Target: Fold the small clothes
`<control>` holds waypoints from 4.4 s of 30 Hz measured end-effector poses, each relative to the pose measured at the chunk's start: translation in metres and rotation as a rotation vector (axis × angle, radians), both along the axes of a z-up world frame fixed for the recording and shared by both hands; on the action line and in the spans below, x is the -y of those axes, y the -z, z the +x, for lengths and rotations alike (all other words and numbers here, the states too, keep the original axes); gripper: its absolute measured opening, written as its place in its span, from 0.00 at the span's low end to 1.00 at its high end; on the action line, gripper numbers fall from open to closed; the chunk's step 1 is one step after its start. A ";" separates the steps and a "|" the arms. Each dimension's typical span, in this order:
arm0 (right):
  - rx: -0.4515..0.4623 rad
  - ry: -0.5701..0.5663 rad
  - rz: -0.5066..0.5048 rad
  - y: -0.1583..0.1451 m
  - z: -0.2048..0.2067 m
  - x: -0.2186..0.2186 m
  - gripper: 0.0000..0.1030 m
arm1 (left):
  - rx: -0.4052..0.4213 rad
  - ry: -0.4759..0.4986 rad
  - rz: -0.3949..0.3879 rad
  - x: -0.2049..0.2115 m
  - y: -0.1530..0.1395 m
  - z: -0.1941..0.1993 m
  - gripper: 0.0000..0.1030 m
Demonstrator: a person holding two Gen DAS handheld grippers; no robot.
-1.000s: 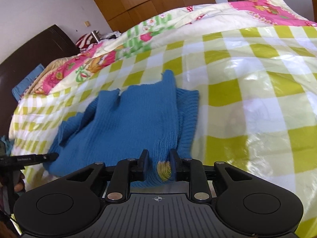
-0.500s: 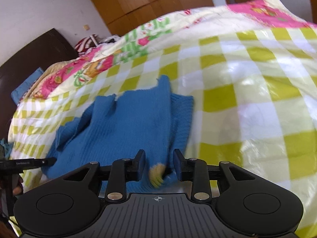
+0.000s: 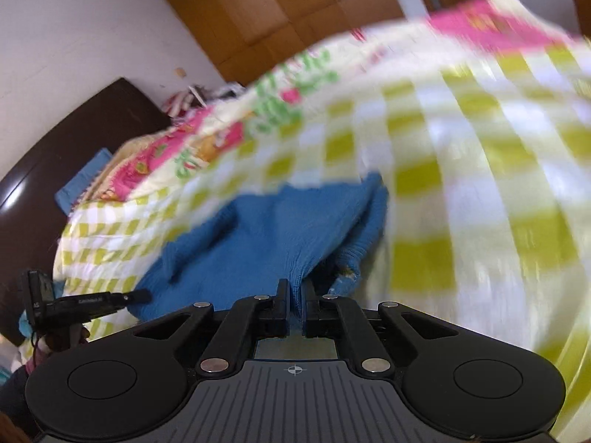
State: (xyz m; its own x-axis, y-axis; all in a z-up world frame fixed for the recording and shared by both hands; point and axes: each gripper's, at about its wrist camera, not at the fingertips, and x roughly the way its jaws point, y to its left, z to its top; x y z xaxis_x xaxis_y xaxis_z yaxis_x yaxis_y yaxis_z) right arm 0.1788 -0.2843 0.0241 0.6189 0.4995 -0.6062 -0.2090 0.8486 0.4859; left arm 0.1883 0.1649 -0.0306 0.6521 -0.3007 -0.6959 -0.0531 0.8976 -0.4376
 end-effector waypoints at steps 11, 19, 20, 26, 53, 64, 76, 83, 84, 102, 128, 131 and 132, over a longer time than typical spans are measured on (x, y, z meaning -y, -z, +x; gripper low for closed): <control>0.206 0.073 -0.314 -0.023 0.006 -0.026 0.14 | 0.086 0.026 0.099 0.001 -0.013 -0.014 0.28; 0.096 -0.378 -0.155 0.008 0.066 -0.168 0.14 | 0.103 0.026 0.049 -0.005 0.002 -0.017 0.28; 0.076 -0.419 -0.139 0.013 0.076 -0.183 0.14 | 0.105 0.034 0.044 -0.006 0.004 -0.018 0.29; 0.087 -0.477 -0.186 0.018 0.126 -0.243 0.14 | 0.103 0.042 -0.015 -0.013 0.010 -0.018 0.29; 0.100 0.114 -0.275 0.018 0.036 -0.036 0.44 | 0.102 -0.065 0.013 -0.002 0.002 -0.012 0.38; 0.086 0.125 -0.096 0.019 0.059 -0.019 0.08 | 0.075 -0.106 0.118 0.005 -0.006 -0.020 0.25; 0.188 0.113 -0.385 0.006 0.070 -0.038 0.17 | 0.142 -0.140 0.187 0.000 -0.024 -0.032 0.25; 0.334 0.013 -0.404 -0.017 0.069 -0.083 0.28 | 0.175 -0.023 0.221 0.018 -0.033 0.001 0.29; 0.346 -0.044 -0.404 -0.016 0.075 -0.098 0.31 | 0.162 -0.020 0.227 0.020 -0.028 0.009 0.29; 0.273 -0.494 -0.515 0.030 0.161 -0.241 0.05 | 0.157 -0.036 0.167 0.008 -0.007 0.009 0.26; 0.184 -0.187 -0.317 0.033 0.157 -0.196 0.22 | 0.345 0.005 0.401 0.065 -0.047 -0.019 0.31; 0.252 -0.124 -0.291 0.014 0.134 -0.171 0.29 | 0.348 0.068 0.378 0.087 -0.042 -0.004 0.31; 0.260 -0.105 -0.281 0.010 0.125 -0.159 0.32 | 0.346 0.086 0.372 0.094 -0.039 0.000 0.31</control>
State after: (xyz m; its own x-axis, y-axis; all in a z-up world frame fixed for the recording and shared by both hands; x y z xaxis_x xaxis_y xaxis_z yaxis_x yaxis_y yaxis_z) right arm 0.3034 -0.1252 0.0141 0.7239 0.4053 -0.5582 -0.3872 0.9084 0.1575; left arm 0.1884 0.0708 0.0088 0.8468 -0.1370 -0.5139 0.1196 0.9906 -0.0671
